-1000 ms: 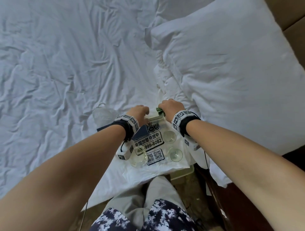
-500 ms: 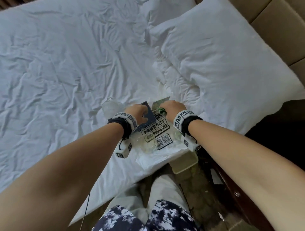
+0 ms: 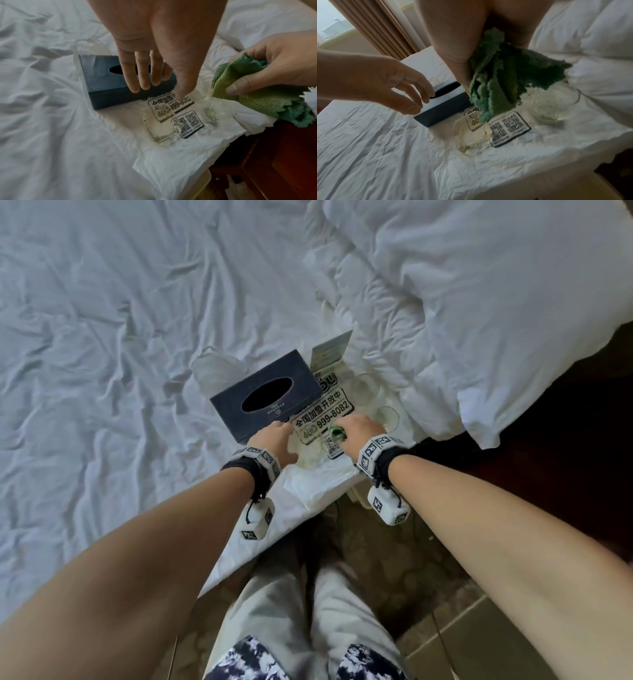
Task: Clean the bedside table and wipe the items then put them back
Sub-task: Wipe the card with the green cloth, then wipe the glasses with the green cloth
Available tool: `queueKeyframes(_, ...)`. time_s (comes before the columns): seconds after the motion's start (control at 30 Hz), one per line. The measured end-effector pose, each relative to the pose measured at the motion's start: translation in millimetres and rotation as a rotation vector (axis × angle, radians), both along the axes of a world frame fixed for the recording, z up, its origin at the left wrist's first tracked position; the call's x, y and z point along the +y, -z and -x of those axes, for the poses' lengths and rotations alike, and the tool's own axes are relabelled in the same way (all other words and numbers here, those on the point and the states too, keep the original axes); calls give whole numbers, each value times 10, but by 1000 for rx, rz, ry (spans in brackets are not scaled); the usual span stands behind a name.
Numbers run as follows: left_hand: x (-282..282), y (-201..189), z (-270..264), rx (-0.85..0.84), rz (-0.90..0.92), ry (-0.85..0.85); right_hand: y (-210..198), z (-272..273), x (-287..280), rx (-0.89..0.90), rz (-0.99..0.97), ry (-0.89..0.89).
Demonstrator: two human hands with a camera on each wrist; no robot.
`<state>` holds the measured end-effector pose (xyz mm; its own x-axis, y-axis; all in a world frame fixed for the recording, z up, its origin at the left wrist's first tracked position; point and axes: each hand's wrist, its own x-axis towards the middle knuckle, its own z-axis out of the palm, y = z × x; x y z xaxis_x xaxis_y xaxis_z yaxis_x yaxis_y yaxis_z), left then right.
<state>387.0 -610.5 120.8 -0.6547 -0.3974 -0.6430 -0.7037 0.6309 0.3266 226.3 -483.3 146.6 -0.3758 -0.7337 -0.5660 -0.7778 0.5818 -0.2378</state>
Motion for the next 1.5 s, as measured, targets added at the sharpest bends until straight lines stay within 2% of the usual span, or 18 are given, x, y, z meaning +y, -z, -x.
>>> queueKeyframes(0.2,140,548,-3,-36,36,-51,539,-36,-16,-111,-16,143)
queueKeyframes(0.43,369,1099,-59,-81,109,-117,1078,-42,-78,-123,-98,296)
queueKeyframes(0.57,474,1285,-17,-89,154,-144,1268,-34,-106,-162,-144,321)
queueKeyframes(0.77,514,1359,94,-100,200,-118,1436,-15,-155,-203,-184,385)
queueKeyframes(1.0,501,1365,171,-69,212,-121,1506,13,-185,-243,-204,445)
queueKeyframes(1.2,426,1256,171,-73,180,-96,1402,99,-157,-373,-221,549)
queueKeyframes(1.33,387,974,186,-66,179,-37,1175,158,-115,-415,-231,543)
queueKeyframes(1.5,300,304,331,-6,207,53,569,304,-49,-449,-164,536)
